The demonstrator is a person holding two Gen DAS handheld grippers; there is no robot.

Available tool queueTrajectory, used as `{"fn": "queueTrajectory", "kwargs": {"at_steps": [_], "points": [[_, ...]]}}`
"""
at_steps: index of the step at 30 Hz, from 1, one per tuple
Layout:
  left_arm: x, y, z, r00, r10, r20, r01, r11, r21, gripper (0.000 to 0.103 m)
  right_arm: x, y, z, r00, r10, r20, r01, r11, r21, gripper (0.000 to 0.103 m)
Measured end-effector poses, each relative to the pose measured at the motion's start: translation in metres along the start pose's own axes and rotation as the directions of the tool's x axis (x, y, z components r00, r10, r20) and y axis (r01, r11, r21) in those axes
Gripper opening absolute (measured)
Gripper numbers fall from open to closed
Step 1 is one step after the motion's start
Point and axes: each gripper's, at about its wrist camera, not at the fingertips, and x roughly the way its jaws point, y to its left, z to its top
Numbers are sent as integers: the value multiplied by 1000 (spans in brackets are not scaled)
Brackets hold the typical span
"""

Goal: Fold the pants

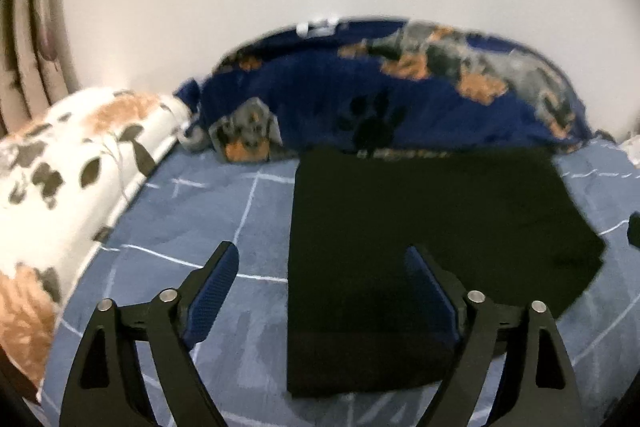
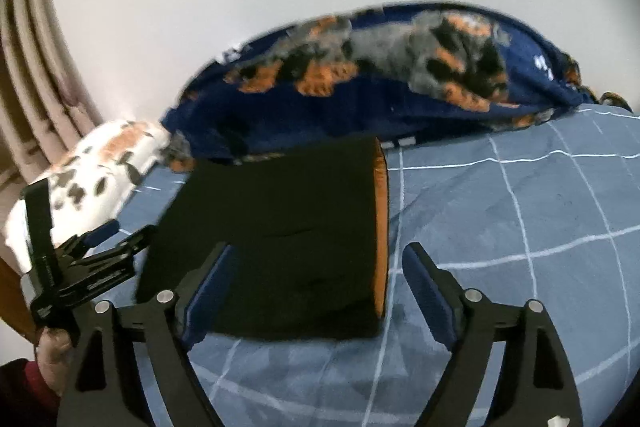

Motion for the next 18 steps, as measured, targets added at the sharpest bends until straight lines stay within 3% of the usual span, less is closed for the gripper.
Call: {"fn": "queueTrajectory", "kwargs": {"at_steps": [4, 8, 13, 18], "points": [[-48, -10, 7, 996, 11, 87, -13, 1000, 18, 101, -43, 17, -13, 999, -8, 50, 10, 999, -43, 87], [-103, -19, 14, 983, 0, 183, -5, 1000, 26, 103, -77, 26, -18, 995, 11, 94, -5, 998, -56, 89], [-162, -30, 23, 957, 74, 279, -81, 997, 12, 103, -115, 35, -18, 988, 21, 150, -10, 998, -68, 93], [-208, -33, 26, 941, -13, 337, 14, 1000, 1, 103, -145, 37, -16, 981, 27, 191, -15, 998, -64, 94]]}}
